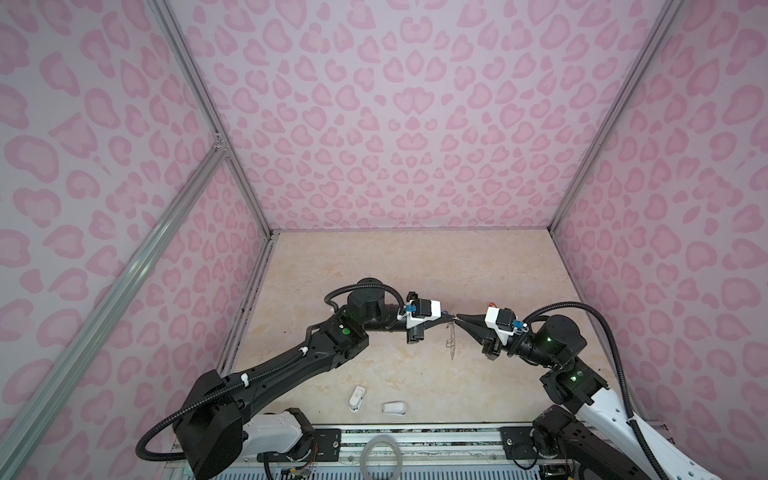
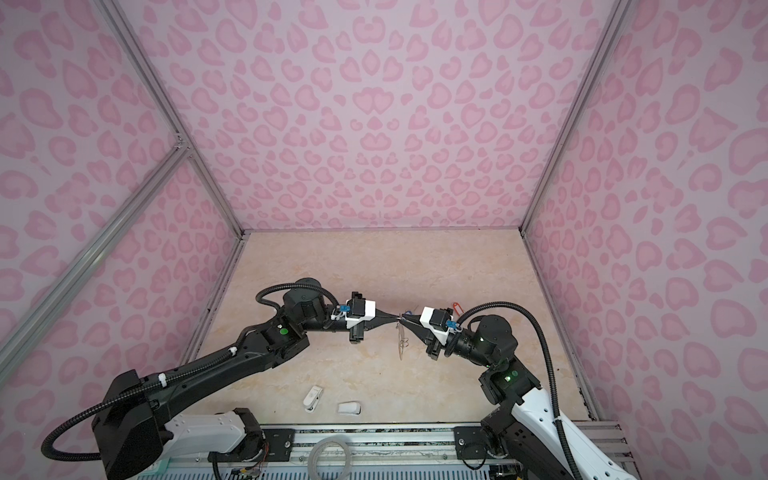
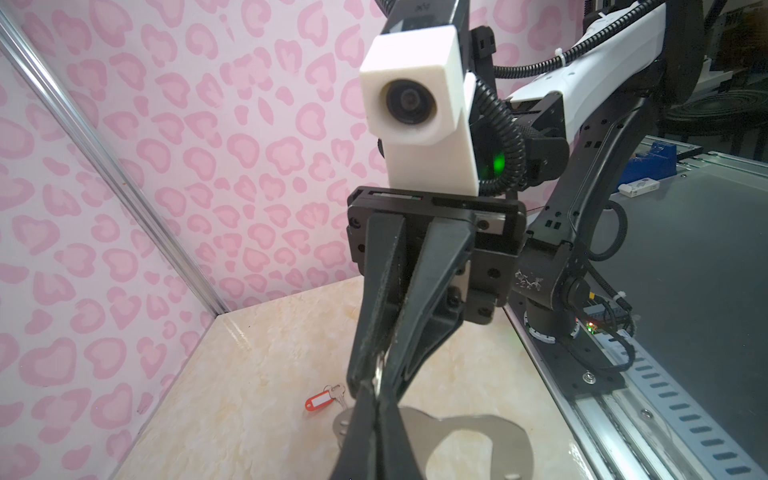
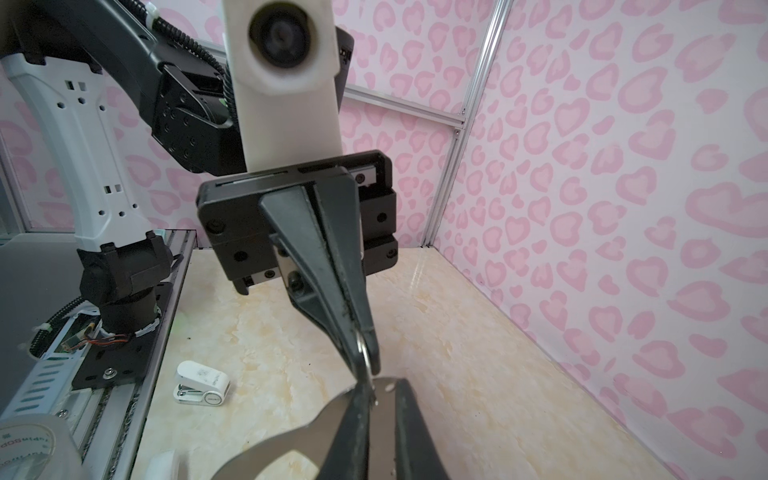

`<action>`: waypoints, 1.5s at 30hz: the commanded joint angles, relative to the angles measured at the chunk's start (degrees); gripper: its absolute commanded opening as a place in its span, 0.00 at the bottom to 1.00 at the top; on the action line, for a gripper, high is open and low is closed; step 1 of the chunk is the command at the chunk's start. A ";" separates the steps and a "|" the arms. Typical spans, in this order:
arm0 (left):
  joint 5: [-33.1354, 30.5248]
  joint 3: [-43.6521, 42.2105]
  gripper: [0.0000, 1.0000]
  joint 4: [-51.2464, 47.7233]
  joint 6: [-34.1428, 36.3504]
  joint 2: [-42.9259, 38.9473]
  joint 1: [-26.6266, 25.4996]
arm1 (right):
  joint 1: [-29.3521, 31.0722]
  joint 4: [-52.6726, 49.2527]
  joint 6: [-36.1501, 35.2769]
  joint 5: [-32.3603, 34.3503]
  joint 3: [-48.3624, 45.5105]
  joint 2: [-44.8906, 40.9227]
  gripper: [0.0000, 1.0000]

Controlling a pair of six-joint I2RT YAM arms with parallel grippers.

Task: Put the keys on the keyring
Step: 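Open the left gripper and lift it away from the plate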

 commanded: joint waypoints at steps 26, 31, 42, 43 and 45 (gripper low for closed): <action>-10.52 0.69 0.73 -1.26 -9.34 0.38 7.08 | -0.36 -10.37 -3.78 12.43 0.46 -0.98 0.00; -18.85 10.32 0.77 -19.08 -14.60 5.32 8.28 | -0.84 -16.11 -5.06 20.96 1.35 -2.66 0.00; -15.86 21.28 0.65 -30.77 -23.74 25.72 9.78 | -6.58 -24.76 -2.71 34.97 2.38 -9.53 0.00; -15.11 22.51 0.65 -31.79 -23.57 27.49 9.78 | -6.95 -25.77 -2.58 35.04 2.74 -9.63 0.00; -13.35 25.02 0.64 -33.72 -22.84 31.32 9.78 | -7.25 -27.32 -2.45 34.96 3.30 -9.50 0.00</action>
